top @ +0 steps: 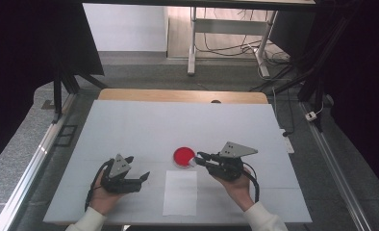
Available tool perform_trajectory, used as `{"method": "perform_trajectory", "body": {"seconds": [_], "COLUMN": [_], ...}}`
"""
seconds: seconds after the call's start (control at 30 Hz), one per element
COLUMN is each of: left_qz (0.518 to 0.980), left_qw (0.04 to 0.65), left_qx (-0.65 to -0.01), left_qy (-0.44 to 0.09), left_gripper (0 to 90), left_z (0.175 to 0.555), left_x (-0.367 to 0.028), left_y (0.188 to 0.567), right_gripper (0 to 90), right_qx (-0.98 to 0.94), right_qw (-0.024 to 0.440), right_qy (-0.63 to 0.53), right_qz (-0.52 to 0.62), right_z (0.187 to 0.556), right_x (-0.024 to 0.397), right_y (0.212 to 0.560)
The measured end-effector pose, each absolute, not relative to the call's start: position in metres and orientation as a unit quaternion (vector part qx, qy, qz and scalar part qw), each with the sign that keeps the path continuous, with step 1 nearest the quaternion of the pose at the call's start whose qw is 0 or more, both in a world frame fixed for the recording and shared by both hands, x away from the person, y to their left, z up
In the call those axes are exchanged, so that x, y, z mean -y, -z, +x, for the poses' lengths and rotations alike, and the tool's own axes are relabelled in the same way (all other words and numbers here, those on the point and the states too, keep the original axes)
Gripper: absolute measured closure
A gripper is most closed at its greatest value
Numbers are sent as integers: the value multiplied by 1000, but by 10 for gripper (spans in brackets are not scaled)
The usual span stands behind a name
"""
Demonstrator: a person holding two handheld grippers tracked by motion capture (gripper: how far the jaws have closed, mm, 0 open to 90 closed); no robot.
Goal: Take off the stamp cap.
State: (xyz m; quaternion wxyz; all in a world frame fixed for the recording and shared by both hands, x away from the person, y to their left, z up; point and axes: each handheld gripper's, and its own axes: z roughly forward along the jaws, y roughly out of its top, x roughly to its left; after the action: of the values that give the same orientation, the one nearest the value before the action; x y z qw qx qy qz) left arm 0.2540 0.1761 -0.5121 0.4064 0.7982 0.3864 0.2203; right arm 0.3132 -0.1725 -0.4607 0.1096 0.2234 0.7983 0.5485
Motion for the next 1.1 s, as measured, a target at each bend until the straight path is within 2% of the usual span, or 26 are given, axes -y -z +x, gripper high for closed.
{"method": "perform_trajectory", "body": {"seconds": [1.1], "left_qz": [807], "left_qw": [407], "left_qx": [-370], "left_qy": [-213], "left_gripper": [197], "left_z": [264], "left_x": [-155], "left_y": [512], "right_gripper": [753], "right_qx": [-794], "right_qw": [113], "right_qy": [-553], "right_qz": [226], "right_z": [312], "right_x": [173], "right_y": [460]}}
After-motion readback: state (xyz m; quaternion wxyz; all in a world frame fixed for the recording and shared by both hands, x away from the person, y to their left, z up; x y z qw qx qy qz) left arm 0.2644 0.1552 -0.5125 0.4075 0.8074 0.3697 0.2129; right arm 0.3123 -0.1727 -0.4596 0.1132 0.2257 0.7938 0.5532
